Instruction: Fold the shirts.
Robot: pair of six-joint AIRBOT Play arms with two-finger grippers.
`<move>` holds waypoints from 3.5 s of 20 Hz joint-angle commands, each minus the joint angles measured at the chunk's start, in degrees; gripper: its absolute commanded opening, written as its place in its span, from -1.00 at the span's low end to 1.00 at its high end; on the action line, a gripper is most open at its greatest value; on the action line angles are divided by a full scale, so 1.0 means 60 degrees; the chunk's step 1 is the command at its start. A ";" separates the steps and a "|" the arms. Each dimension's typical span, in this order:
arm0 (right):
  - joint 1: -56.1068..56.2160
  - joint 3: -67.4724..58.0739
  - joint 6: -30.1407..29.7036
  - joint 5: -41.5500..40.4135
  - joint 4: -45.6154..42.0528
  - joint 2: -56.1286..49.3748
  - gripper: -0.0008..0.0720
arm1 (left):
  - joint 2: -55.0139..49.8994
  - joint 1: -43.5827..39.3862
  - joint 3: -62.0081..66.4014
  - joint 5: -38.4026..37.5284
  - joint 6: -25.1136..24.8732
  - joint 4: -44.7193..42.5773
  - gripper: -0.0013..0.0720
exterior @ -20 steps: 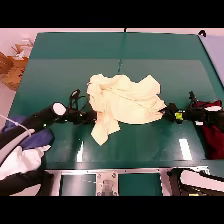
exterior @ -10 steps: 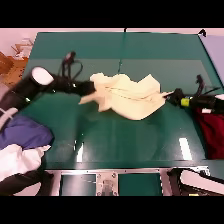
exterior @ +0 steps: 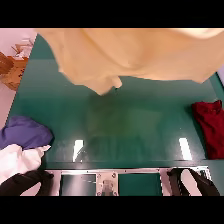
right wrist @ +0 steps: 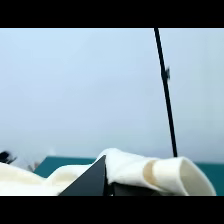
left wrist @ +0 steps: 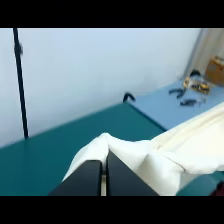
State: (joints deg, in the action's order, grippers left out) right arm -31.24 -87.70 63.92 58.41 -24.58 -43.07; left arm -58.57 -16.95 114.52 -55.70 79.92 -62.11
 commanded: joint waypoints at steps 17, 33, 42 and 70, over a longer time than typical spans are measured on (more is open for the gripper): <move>0.2098 0.5814 -0.1526 -0.3126 -0.0076 -0.2965 -0.94 | -0.5064 0.0007 -0.1967 0.0721 0.0678 -0.1982 -0.89; 0.0583 0.1909 -0.1140 0.0215 -0.0466 -0.9151 -0.26 | -0.8284 0.1708 0.0321 -0.1938 0.0845 -0.0102 0.77; -0.1173 0.5533 -0.1020 0.1053 -0.1628 -0.6812 -0.24 | -0.7129 0.2626 -0.2809 -0.6255 0.0721 -0.0692 0.77; -0.4065 0.7752 0.0353 0.1537 -0.3807 -0.4947 0.06 | -0.5774 0.3457 -0.8929 -0.1883 -0.2208 0.2397 -0.89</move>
State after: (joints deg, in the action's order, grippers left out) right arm -51.11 -41.63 61.78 66.43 -41.34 -73.69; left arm -93.25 2.87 60.95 -66.37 68.16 -48.53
